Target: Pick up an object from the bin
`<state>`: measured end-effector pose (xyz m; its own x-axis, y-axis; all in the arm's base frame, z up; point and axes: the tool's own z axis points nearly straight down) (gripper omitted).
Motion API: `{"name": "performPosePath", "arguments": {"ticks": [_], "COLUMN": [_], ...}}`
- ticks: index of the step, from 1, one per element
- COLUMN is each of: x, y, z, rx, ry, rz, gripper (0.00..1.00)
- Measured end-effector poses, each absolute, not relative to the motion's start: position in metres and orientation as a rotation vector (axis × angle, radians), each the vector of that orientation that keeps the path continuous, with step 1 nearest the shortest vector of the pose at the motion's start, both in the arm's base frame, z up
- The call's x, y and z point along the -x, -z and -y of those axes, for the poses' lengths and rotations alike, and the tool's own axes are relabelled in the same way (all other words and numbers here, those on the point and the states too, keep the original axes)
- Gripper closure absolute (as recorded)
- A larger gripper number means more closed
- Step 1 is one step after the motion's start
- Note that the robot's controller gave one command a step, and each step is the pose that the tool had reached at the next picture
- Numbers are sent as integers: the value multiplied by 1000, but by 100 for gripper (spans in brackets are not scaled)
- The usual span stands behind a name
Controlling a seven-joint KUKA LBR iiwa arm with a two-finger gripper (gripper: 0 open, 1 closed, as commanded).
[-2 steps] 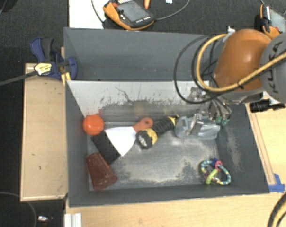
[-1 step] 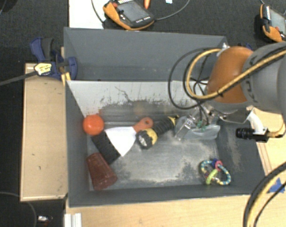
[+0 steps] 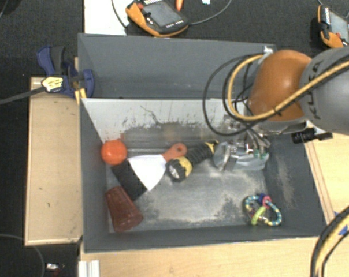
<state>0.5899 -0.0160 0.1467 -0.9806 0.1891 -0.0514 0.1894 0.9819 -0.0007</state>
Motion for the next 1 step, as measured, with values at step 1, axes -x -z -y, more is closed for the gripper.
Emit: {"name": "performPosePath", "arguments": {"ticks": [1], "x": [-592], "y": [-142], "z": [23], "rx": [-312], "ry": [4], "rz": [-3073], "gripper": [0]}}
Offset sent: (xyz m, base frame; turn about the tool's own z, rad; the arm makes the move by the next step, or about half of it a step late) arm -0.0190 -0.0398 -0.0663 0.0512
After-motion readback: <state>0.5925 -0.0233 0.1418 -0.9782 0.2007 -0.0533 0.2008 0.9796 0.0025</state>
